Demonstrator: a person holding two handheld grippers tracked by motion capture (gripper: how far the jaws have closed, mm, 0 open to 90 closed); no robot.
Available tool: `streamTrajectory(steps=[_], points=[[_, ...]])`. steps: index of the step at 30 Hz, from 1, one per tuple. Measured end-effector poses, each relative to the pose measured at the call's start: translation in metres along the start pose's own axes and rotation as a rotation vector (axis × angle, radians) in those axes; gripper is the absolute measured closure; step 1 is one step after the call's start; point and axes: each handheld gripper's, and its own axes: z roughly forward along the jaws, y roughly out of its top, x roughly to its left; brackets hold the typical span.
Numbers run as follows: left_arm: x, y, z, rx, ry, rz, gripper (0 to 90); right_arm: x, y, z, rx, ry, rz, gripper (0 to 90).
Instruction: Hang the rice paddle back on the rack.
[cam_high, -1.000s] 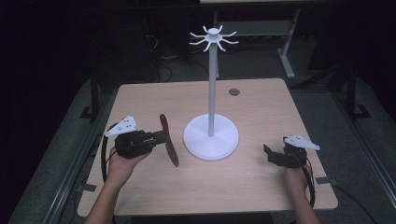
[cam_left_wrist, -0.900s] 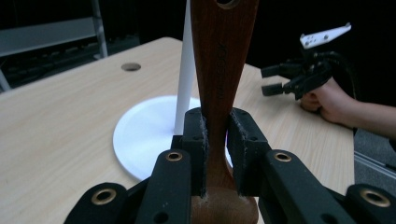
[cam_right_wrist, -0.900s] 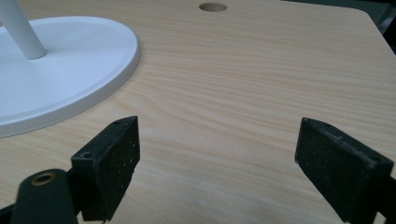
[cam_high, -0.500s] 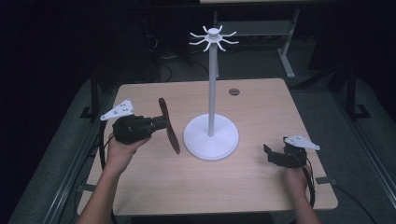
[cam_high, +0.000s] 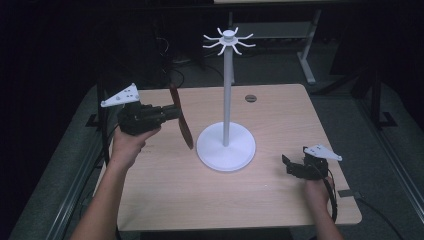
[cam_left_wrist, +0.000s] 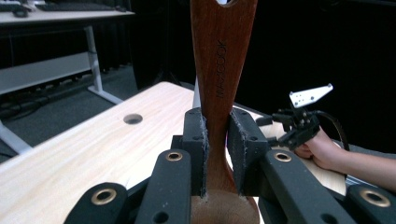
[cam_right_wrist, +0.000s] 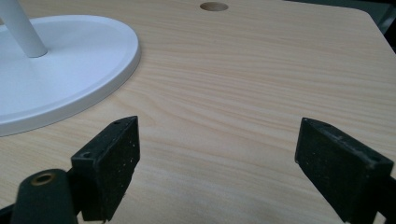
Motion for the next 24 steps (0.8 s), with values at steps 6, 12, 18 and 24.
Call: streamTrajectory(steps=[6, 12, 18, 24], points=[[0.001, 0.023, 0.004, -0.004, -0.010, 0.031, 77.3, 0.000, 0.000, 0.000, 0.000, 0.001, 0.001, 13.6], [0.001, 0.045, 0.012, -0.008, -0.017, 0.057, 77.3, 0.000, 0.000, 0.000, -0.001, 0.003, 0.005, 13.5], [0.001, 0.063, 0.021, -0.012, -0.033, 0.077, 77.3, 0.000, 0.000, 0.000, -0.002, 0.002, 0.007, 13.5], [-0.001, 0.079, 0.030, -0.007, -0.047, 0.103, 77.3, 0.000, 0.000, 0.000, -0.002, 0.004, 0.006, 13.5]])
